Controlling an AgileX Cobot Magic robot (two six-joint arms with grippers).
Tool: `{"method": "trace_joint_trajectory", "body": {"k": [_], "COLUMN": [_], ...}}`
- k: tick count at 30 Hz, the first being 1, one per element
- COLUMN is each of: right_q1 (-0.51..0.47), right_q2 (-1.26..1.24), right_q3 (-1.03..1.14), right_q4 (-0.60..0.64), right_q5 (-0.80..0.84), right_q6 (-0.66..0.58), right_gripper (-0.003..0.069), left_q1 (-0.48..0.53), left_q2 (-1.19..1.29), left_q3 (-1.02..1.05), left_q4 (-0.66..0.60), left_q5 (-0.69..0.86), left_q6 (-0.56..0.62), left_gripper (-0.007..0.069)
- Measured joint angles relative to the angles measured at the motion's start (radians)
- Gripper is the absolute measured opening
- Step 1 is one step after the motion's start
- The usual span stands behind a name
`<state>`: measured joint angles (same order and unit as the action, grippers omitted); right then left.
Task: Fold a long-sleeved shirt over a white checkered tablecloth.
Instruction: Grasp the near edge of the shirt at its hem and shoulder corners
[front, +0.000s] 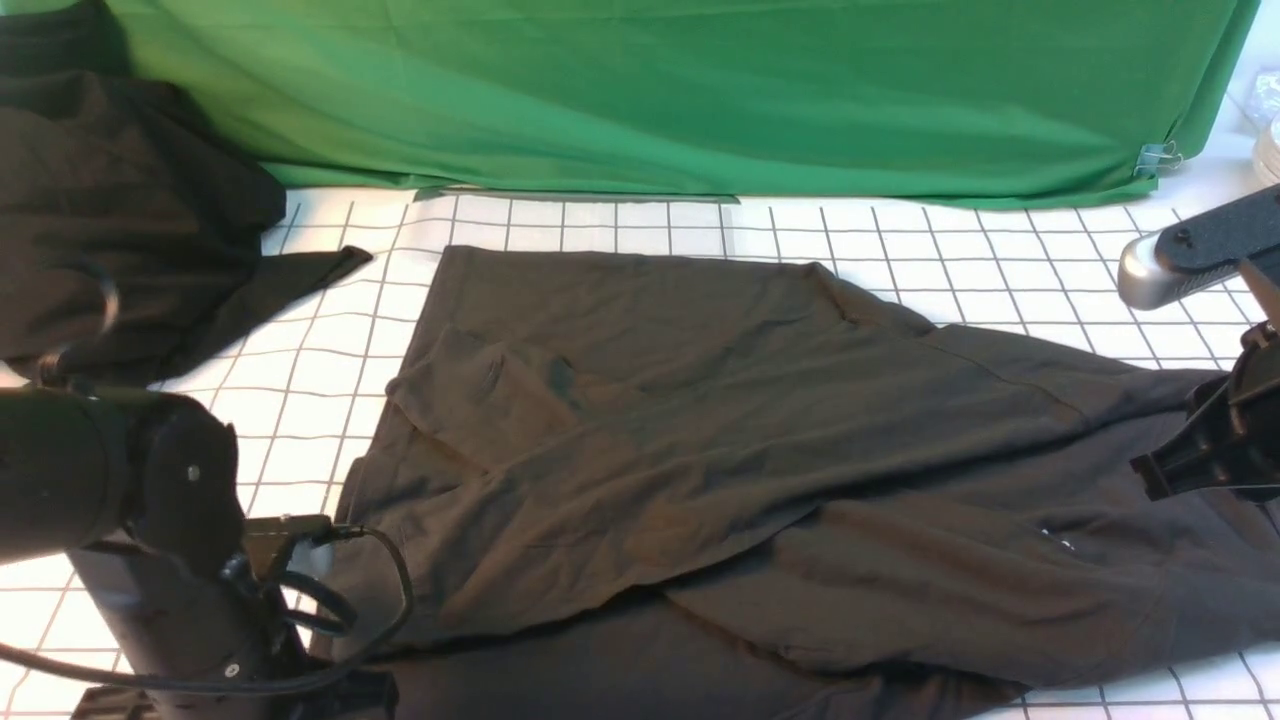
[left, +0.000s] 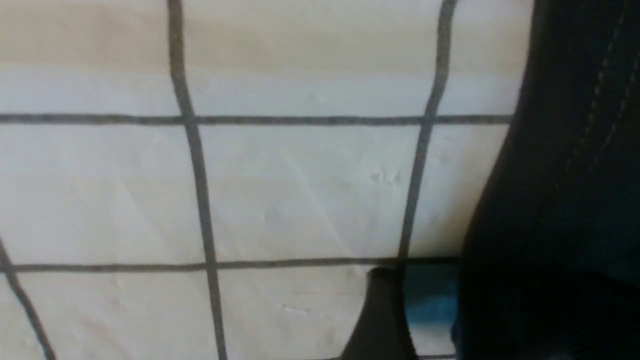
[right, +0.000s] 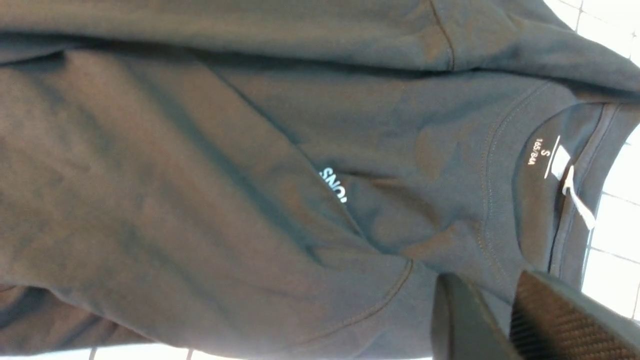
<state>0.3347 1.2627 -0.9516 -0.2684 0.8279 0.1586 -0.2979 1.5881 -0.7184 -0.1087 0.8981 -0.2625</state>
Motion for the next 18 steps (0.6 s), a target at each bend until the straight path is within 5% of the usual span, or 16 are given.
{"method": "trace_joint_trajectory", "body": {"k": [6,8,10,18], "right_q1": [0.0,0.0,0.0,0.024], "right_q2": [0.0,0.0,0.0,0.0], "right_q3": [0.0,0.0,0.0,0.083], "right_q4": [0.062,0.172,0.242,0.403], "right_q5": [0.05,0.099,0.124,0.13], "right_q6": [-0.137,-0.247,-0.309,-0.487], "right_gripper": [0.0165,0.0167,0.0172,0.0326], "left_q1": [0.0,0.0,0.0,0.0], "left_q2": [0.02,0.02,0.012,-0.136], "left_q3": [-0.006,-0.007,-0.007,0.006], "left_q4": [0.014,-0.016,-0.035,0.027], "left_q5": [0.025,0.03,0.03,0.085], "left_q6": [0.041,0.094,0.129,0.098], "left_gripper": [0.0295,0.0121,0.0043,0.0012]}}
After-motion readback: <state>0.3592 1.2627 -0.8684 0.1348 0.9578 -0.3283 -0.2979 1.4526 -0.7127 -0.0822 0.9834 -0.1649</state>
